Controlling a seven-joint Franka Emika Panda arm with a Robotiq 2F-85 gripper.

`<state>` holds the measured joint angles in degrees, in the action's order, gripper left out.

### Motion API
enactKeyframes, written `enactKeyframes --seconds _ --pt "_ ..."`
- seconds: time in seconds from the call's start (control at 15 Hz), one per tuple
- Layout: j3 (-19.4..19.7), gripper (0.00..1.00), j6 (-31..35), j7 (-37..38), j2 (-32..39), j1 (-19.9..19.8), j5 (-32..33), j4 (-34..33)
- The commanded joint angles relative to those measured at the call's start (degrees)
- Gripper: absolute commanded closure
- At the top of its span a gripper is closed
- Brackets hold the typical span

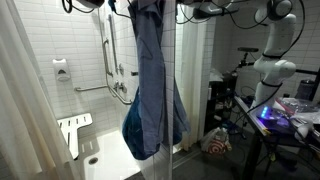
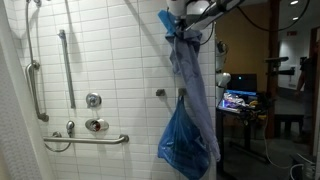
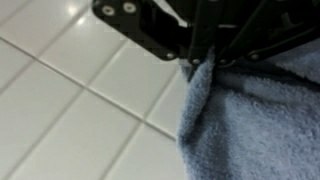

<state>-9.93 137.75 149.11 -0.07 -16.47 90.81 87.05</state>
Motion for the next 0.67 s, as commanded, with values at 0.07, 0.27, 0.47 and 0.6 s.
enactKeyframes --seconds 0.07,0.27,0.47,0.6 --pt "1.3 0.99 -7.3 -0.2 4.5 5.4 2.4 -13.7" --pt "1.1 0.99 -7.1 -0.3 4.7 6.6 4.0 -17.5" --pt "0.0 0.99 -7.3 -0.3 7.9 7.4 7.0 -22.7" --pt "-0.7 0.99 -8.2 -0.3 11.1 7.8 9.5 -27.4"
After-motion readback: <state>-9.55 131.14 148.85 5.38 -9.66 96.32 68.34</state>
